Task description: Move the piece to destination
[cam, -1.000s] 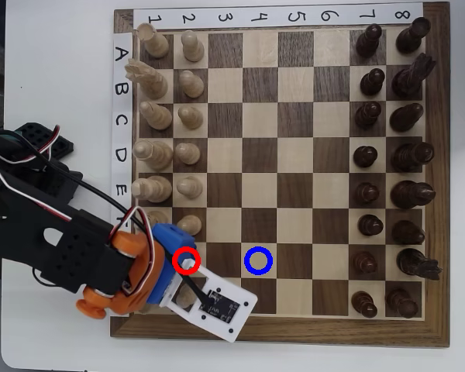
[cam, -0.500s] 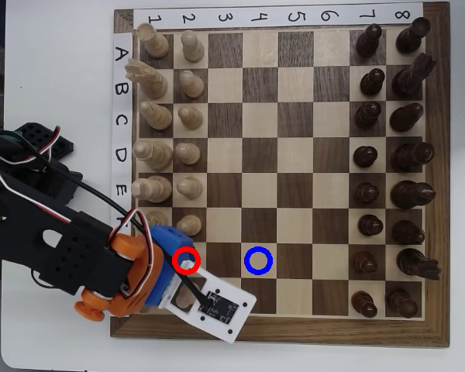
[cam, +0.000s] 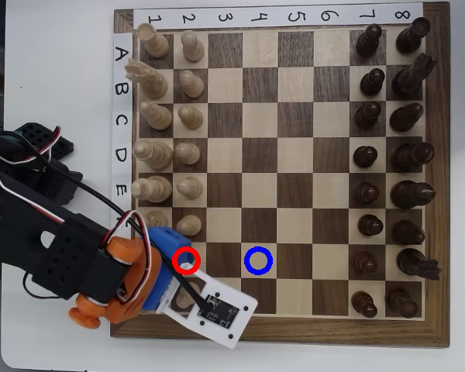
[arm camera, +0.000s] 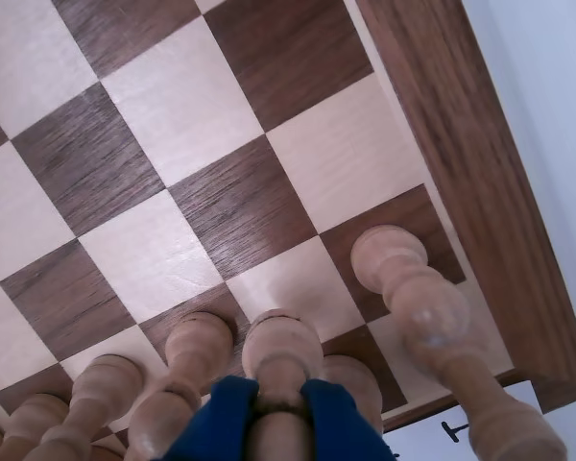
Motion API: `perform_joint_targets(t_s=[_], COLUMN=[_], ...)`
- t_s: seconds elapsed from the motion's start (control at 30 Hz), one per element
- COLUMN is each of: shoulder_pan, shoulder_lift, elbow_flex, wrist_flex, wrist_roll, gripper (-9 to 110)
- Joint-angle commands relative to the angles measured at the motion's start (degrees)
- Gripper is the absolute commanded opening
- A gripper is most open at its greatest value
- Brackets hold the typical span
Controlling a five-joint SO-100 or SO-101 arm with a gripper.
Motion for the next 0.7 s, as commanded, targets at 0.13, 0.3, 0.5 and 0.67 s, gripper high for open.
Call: perform_joint_targets(t_s=[0.13,0.3,0.5,0.67], shoulder_pan=[-2.5,-3.9,-5.5,-6.4], shoulder_lift=[6.2,5.4,3.3,2.4], elbow_flex=[-19.4,-26.1,-35.3,-38.7], wrist_flex=[8.1,12.7,17.1,18.8], wrist_roll=[1.2,1.7,2.5,2.3], gripper=[0,0,0,0])
